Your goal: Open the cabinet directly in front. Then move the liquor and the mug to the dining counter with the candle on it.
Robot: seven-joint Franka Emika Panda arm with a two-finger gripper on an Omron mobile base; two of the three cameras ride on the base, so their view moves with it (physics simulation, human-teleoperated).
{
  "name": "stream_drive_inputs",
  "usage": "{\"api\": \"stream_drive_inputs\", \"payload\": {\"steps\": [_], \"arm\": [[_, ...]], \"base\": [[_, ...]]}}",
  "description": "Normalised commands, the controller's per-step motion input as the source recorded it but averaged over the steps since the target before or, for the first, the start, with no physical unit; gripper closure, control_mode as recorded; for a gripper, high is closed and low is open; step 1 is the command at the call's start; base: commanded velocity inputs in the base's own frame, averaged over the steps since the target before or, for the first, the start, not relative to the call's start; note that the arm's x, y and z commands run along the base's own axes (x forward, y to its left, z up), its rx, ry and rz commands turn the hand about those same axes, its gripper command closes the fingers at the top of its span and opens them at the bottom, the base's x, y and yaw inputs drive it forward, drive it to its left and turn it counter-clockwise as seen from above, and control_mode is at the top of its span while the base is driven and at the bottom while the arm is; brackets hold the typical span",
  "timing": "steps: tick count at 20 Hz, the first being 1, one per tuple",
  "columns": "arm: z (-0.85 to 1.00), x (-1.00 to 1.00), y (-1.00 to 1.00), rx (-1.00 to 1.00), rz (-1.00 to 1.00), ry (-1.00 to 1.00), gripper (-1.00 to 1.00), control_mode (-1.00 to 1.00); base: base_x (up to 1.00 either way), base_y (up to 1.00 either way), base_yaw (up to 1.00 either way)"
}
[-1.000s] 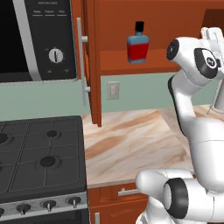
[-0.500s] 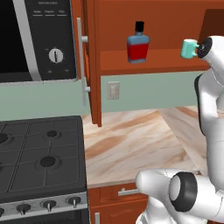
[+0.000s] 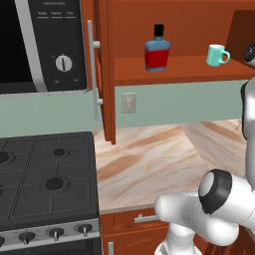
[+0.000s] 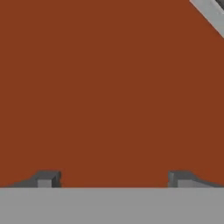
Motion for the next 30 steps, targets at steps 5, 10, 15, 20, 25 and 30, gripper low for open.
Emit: {"api": "stream_drive_inputs", "payload": {"steps": [5,10,15,20,25,30], "arm": [[-0.04,-0.26,-0.39,0.03,0.0,-0.02,-1.0,-1.0],[-0.16,-1.0,0.04,0.0,0.06,-0.12,-1.0,-1.0],[-0.01,-0.84,0.23,0.0,0.1,-0.03,-1.0,-1.0],[0.0,-0.21,0.72,-0.01,0.28,0.24,-1.0,-1.0],[0.0,-0.01,0.92,-0.09,0.44,0.37,-1.0,-1.0],[0.0,0.0,0.76,-0.06,0.48,0.3,-1.0,-1.0]], "base": [[0.0,0.0,0.0],[0.0,0.0,0.0],[0.0,0.0,0.0],[0.0,0.0,0.0],[0.0,0.0,0.0],[0.0,0.0,0.0]]}}
